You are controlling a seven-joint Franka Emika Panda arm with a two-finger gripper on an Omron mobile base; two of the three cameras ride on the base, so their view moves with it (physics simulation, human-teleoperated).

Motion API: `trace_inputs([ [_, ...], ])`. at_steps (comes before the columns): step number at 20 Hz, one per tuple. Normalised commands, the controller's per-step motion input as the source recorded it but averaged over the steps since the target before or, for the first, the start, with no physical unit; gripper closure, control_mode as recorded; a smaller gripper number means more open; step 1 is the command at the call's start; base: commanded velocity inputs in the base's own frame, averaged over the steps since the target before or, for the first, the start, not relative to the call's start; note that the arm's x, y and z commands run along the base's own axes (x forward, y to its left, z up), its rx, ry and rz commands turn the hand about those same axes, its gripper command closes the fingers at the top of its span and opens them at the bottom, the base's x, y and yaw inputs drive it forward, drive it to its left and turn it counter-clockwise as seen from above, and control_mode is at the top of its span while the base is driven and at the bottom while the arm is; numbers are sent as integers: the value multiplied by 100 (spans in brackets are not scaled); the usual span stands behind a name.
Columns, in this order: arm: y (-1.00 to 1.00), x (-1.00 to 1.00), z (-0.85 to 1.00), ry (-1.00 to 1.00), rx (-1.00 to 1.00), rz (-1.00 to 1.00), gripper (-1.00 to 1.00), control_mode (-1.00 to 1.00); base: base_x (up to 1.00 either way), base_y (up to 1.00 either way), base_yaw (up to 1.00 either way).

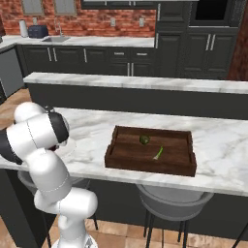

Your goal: Create a steak meal by picking up the steak and asparagus from the tray and placing them on the plate. Leave the kiwi on the tray.

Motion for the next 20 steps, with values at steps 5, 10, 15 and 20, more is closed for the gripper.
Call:
trace_inputs([
  [5,0,-2,2,-4,0,0,-100,-100,0,0,0],
  [10,-20,-47,49,-17,0,-1,-100,-100,0,0,0],
  [15,-48,-58,65,-16,0,-2,-100,-100,0,0,0],
  [20,-87,-62,66,-17,0,-1,-100,-100,0,0,0],
])
